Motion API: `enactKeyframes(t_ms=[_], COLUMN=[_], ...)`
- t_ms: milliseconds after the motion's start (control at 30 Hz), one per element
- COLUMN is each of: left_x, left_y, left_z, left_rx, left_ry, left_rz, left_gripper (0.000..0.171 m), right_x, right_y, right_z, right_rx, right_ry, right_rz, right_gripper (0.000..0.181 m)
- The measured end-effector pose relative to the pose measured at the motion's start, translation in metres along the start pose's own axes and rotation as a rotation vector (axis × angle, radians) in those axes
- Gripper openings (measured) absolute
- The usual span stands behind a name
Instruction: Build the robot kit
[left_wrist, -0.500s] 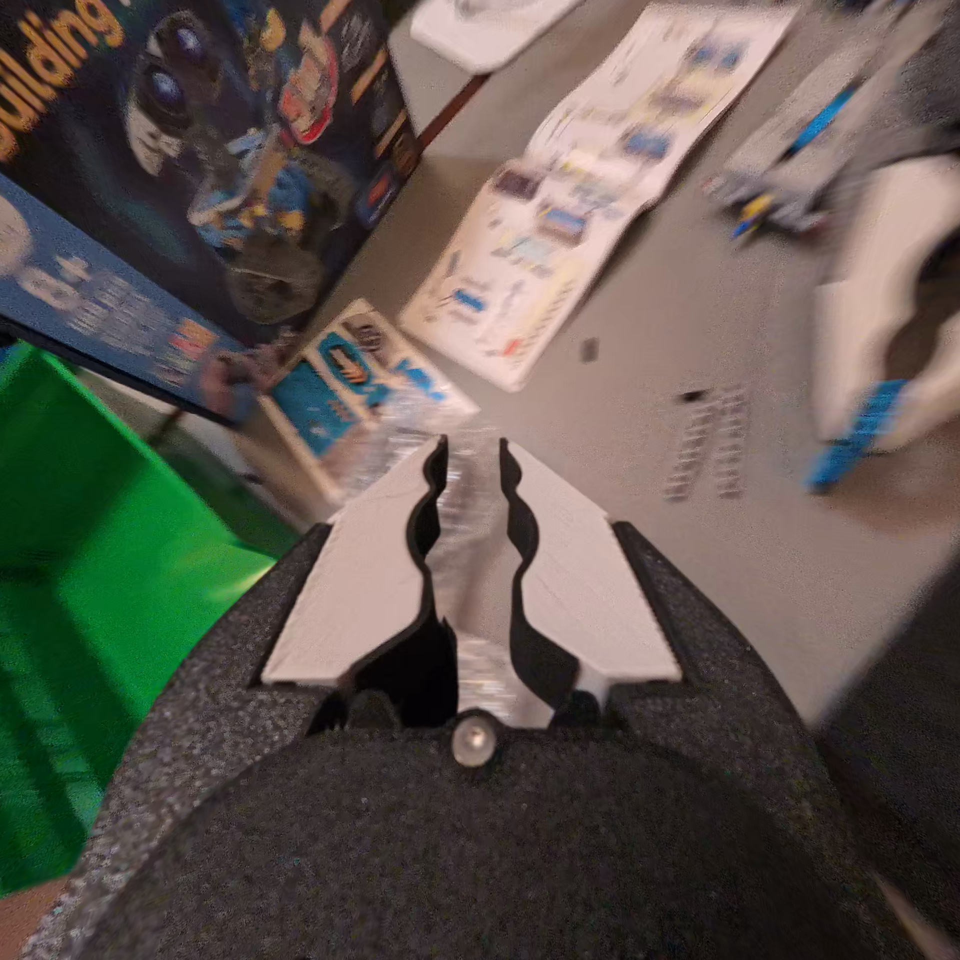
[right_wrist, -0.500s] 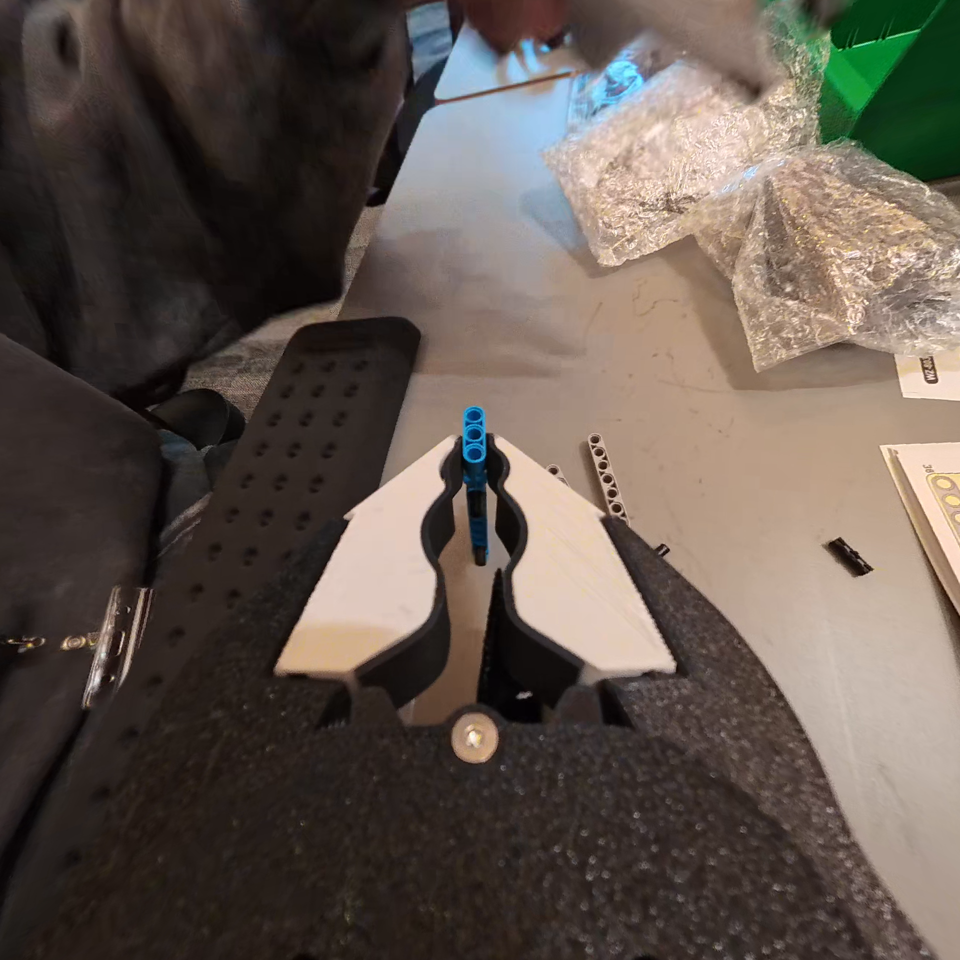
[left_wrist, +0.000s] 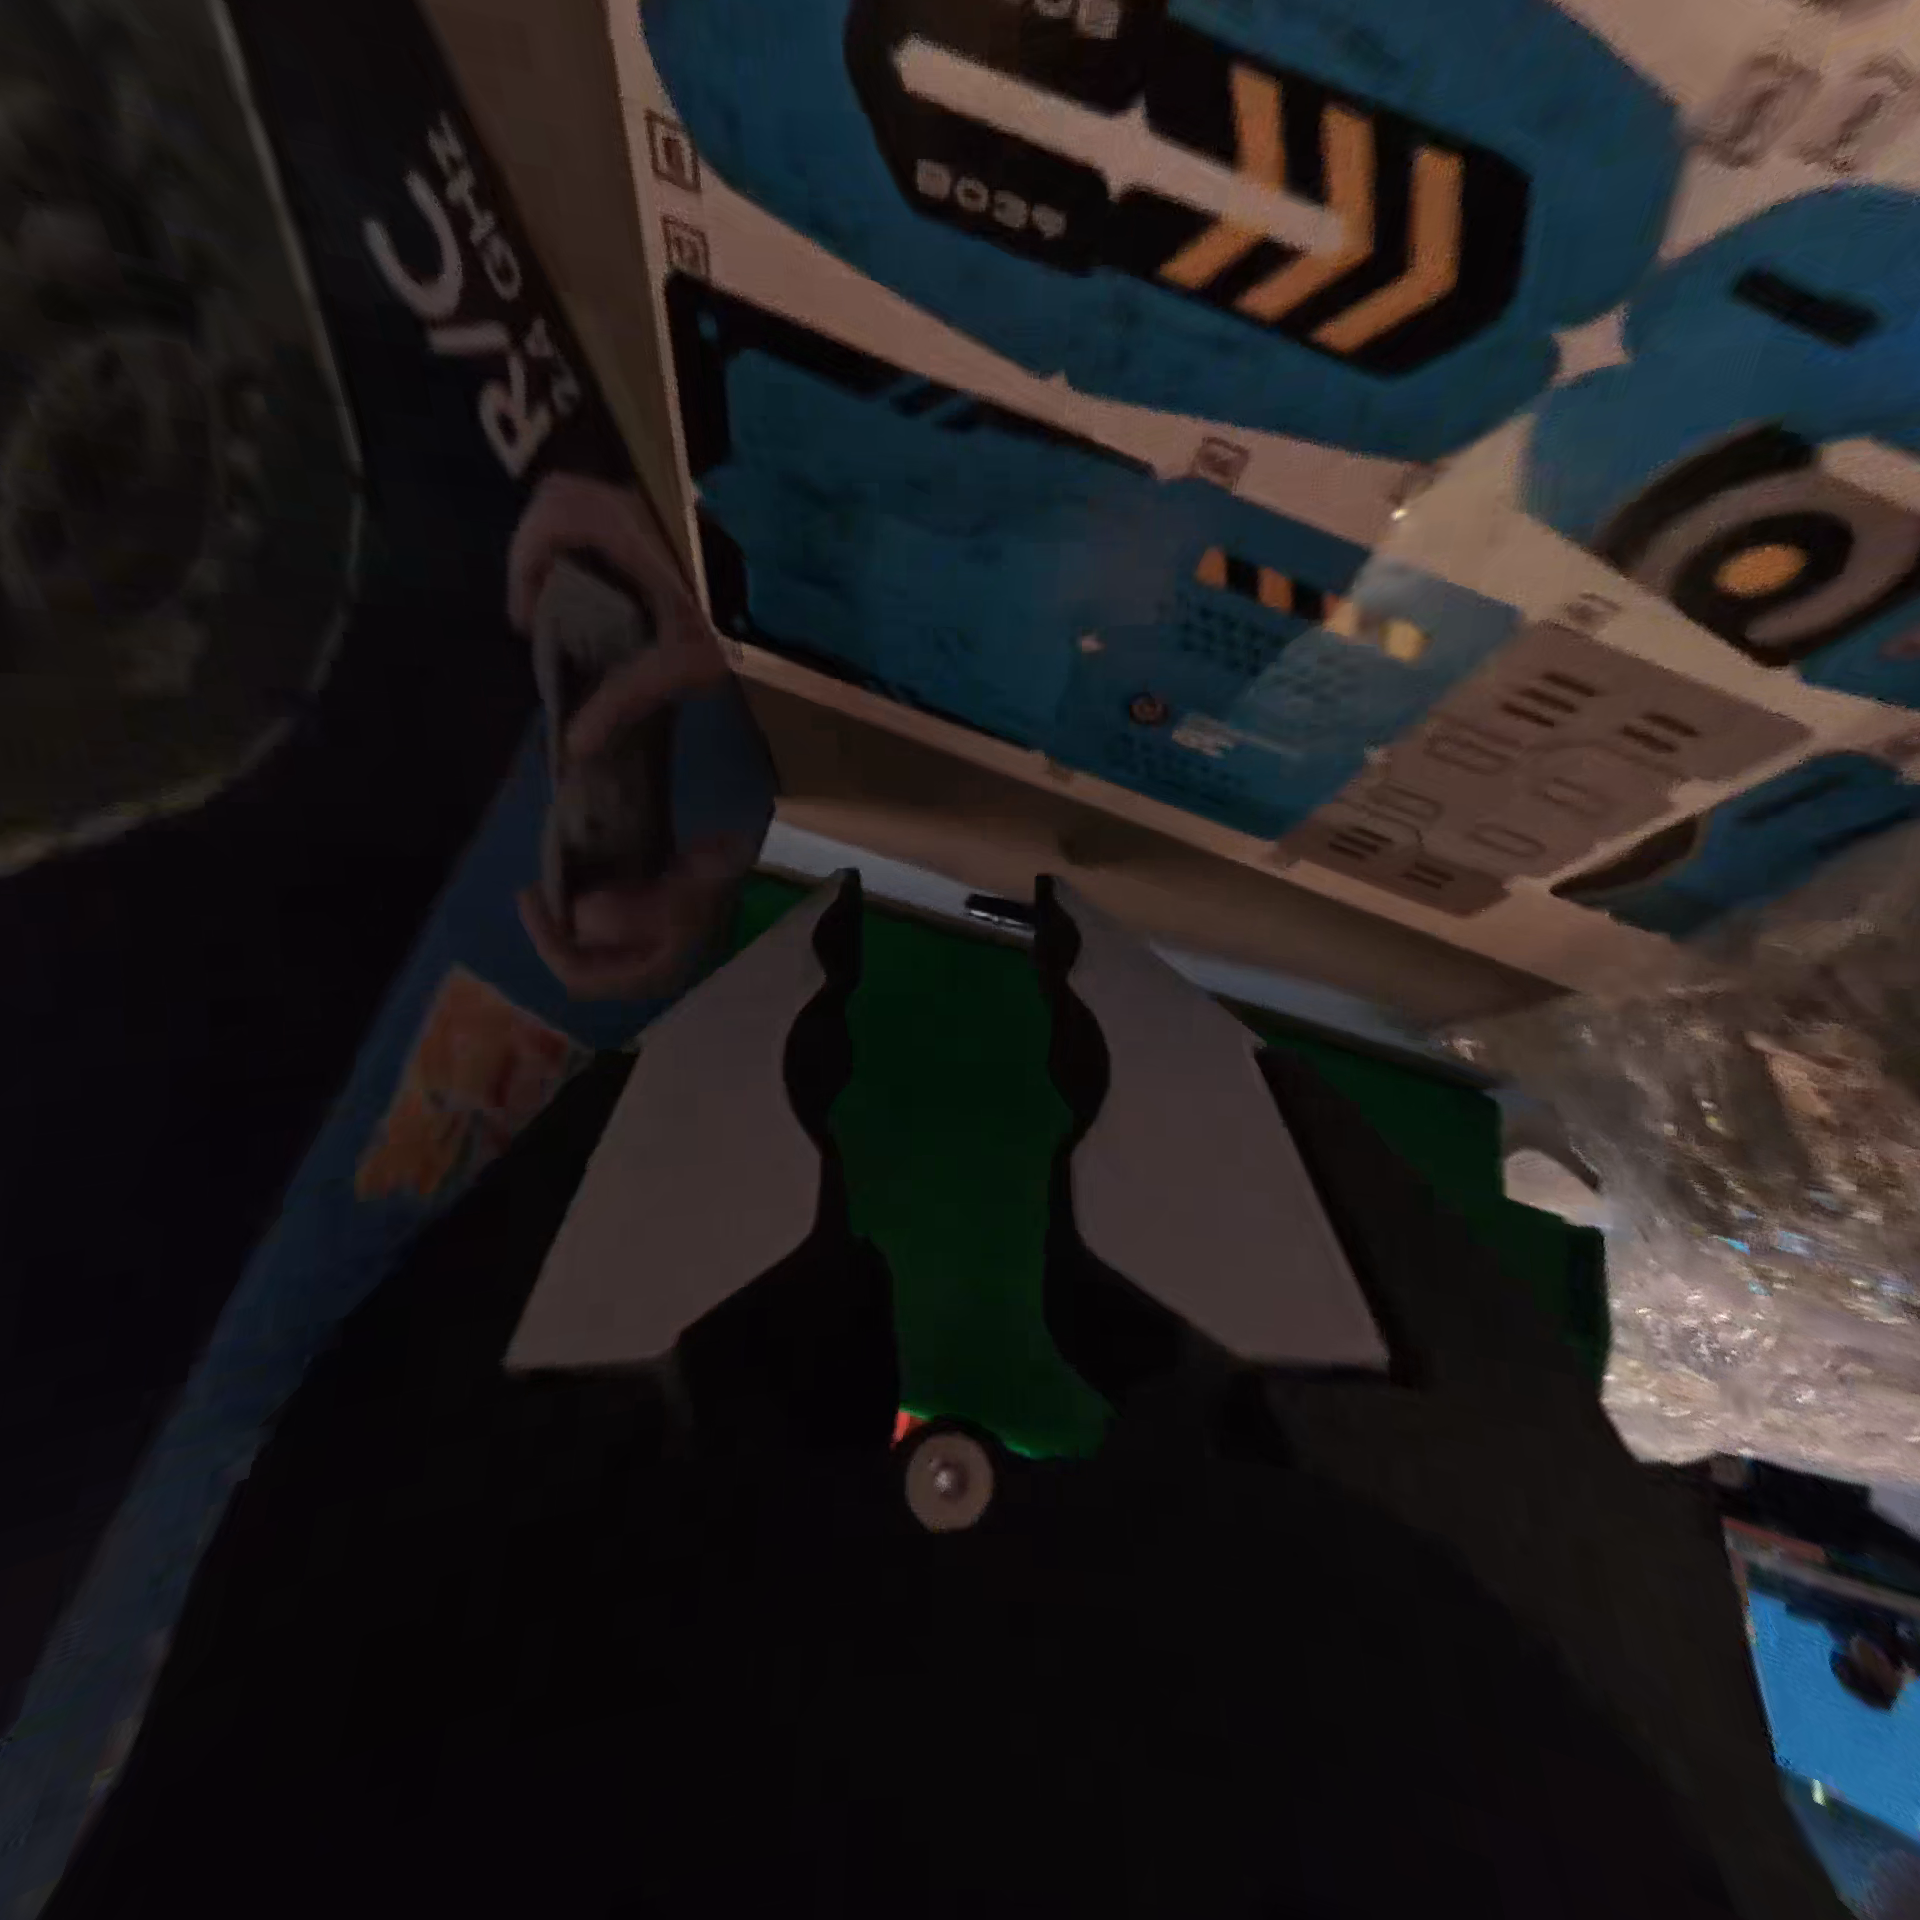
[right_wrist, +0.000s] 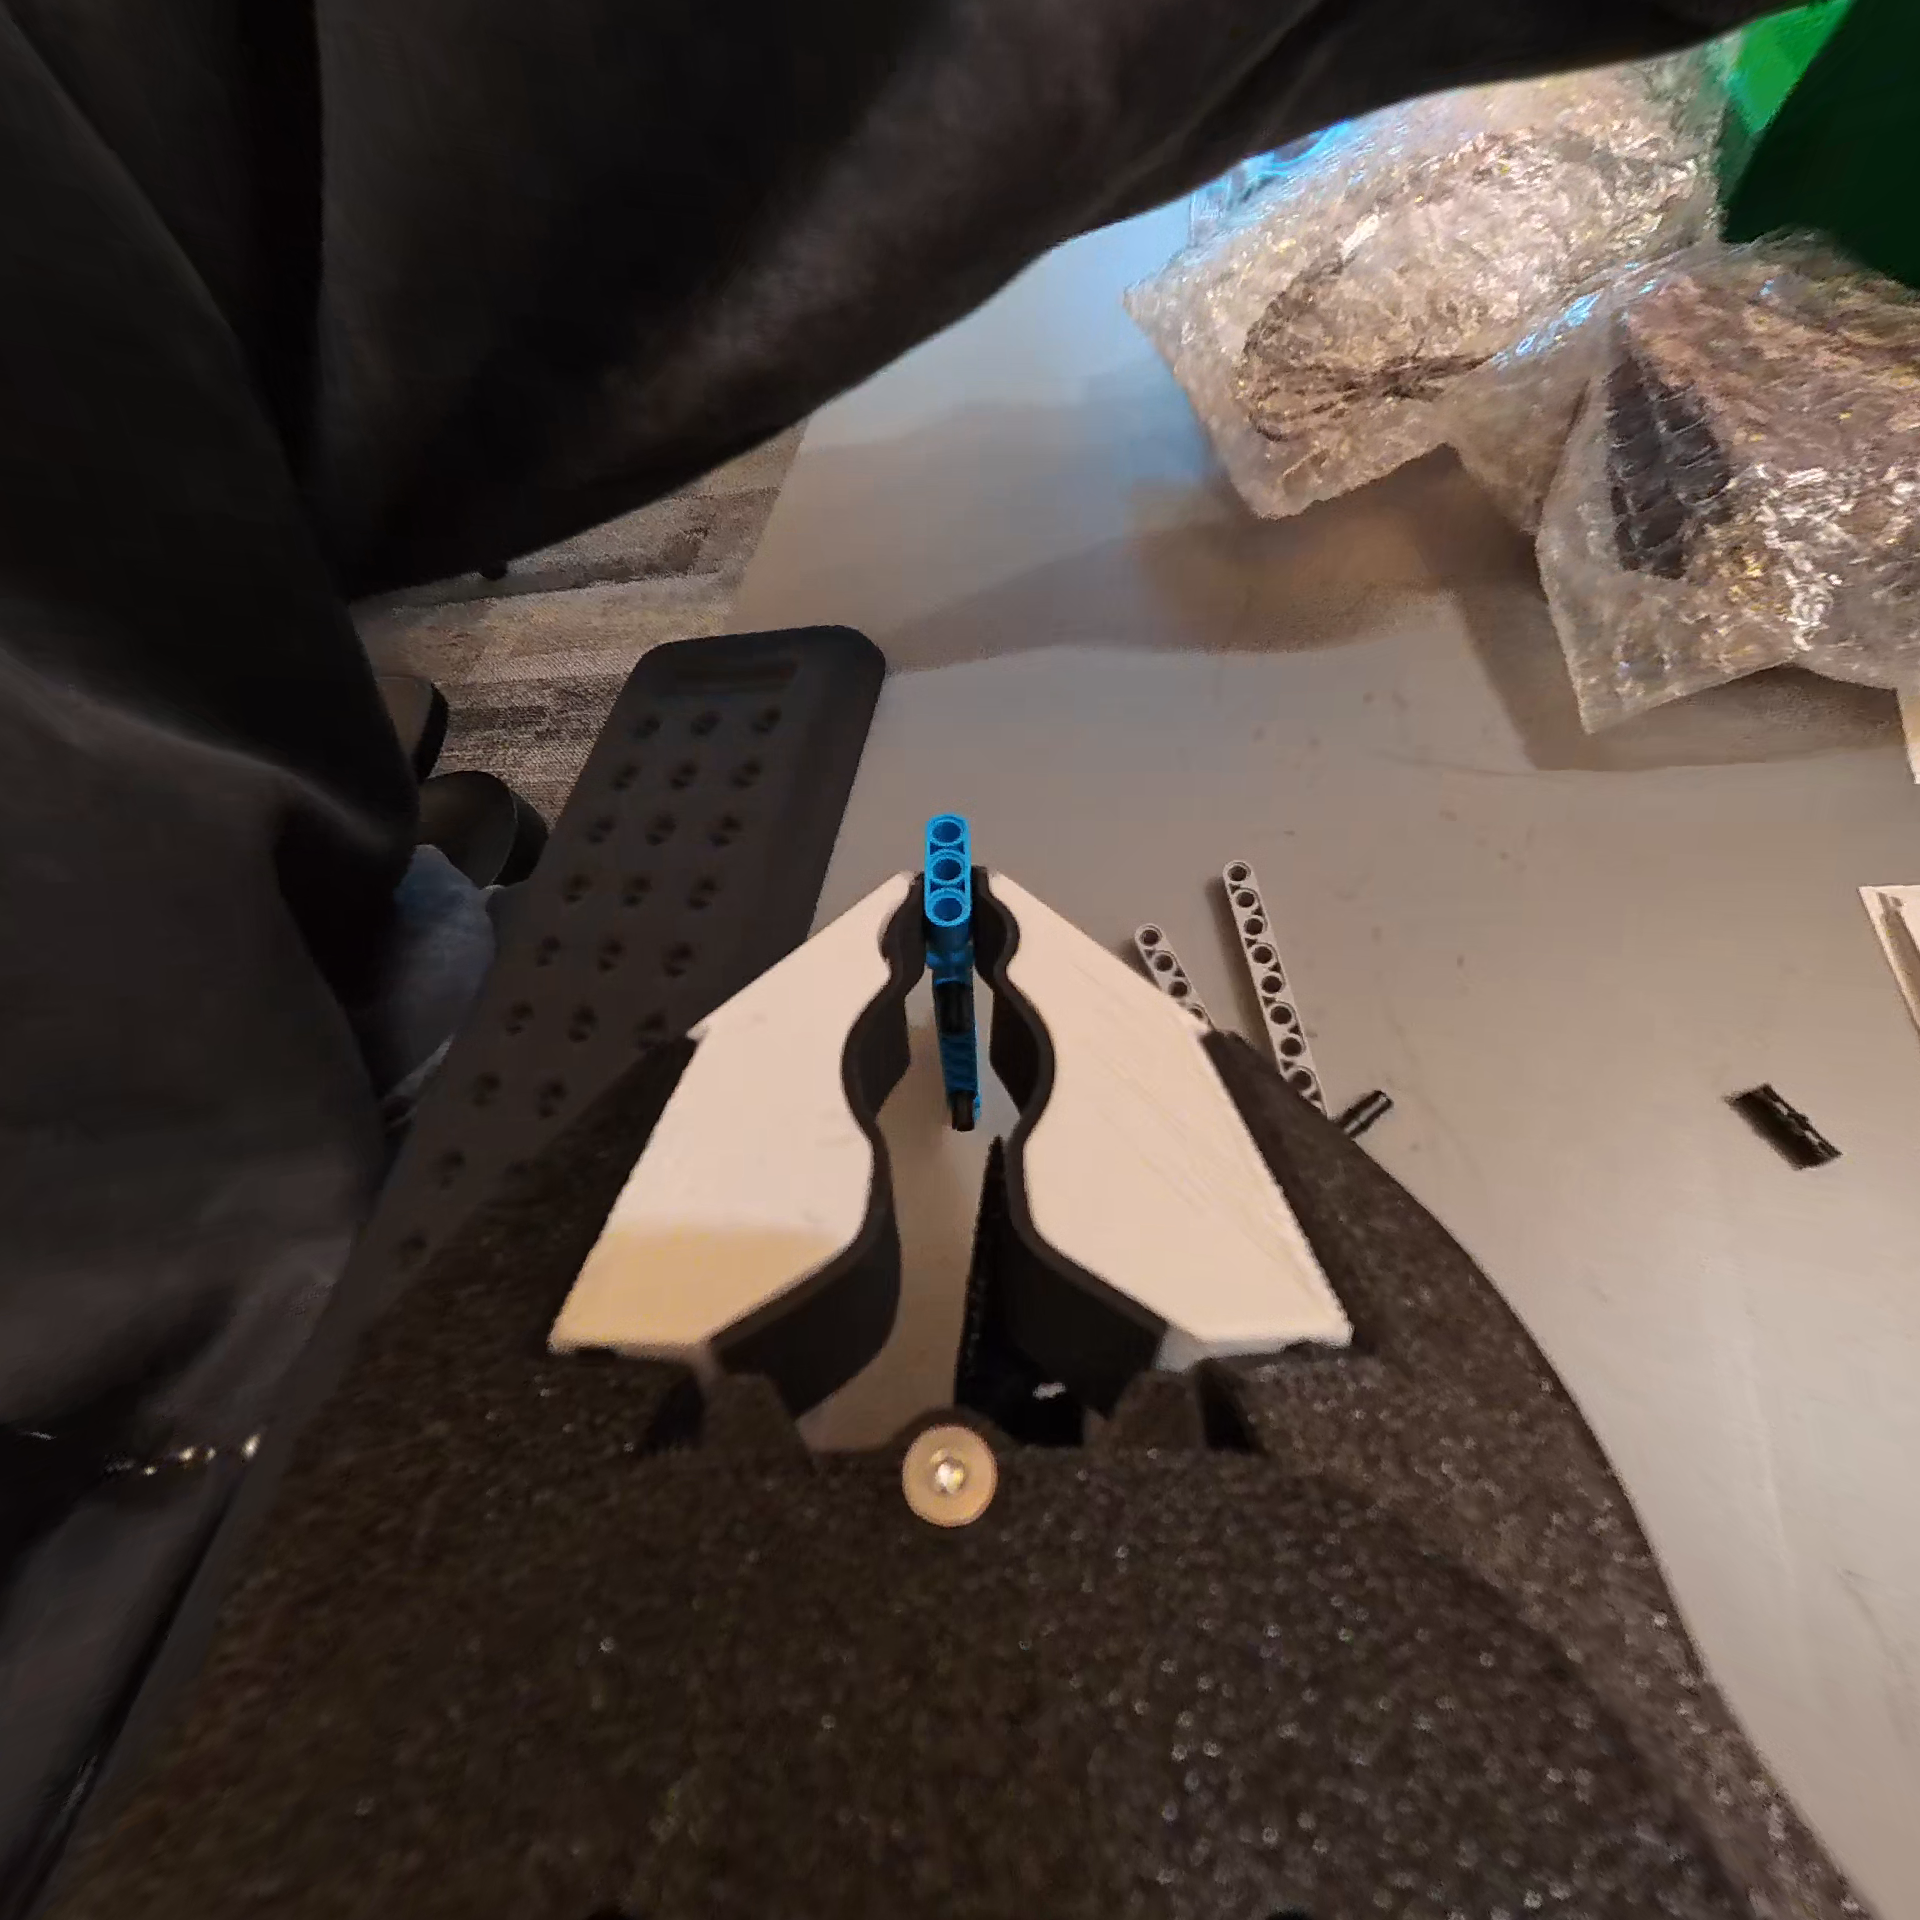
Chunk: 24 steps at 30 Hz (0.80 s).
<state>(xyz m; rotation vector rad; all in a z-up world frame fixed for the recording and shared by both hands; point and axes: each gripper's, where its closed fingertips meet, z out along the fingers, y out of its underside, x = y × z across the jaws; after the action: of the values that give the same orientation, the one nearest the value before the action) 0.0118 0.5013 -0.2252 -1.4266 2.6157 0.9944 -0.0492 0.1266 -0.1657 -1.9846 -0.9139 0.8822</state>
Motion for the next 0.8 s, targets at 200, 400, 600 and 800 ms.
enactKeyframes(t_ms=[200, 400, 600, 800], left_x=[0.004, 0.008, 0.009, 0.015], left_y=[0.014, 0.024, 0.022, 0.022], left_z=[0.011, 0.02, 0.022, 0.02], left_rx=[-0.163, -0.214, -0.223, -0.201], left_ry=[0.107, 0.182, 0.201, 0.189], left_rz=[0.046, 0.039, 0.049, 0.072], left_gripper=[0.028, 0.029, 0.026, 0.015], right_x=[-0.004, -0.006, -0.009, -0.007], right_y=[0.0, 0.0, 0.002, 0.002], right_z=[0.002, 0.0, 0.003, 0.001], right_rx=[-0.005, -0.004, -0.015, -0.015], right_ry=[-0.027, -0.034, -0.057, -0.048], right_rz=[0.007, 0.007, 0.014, 0.012], right_gripper=[0.006, 0.006, 0.006, 0.006])
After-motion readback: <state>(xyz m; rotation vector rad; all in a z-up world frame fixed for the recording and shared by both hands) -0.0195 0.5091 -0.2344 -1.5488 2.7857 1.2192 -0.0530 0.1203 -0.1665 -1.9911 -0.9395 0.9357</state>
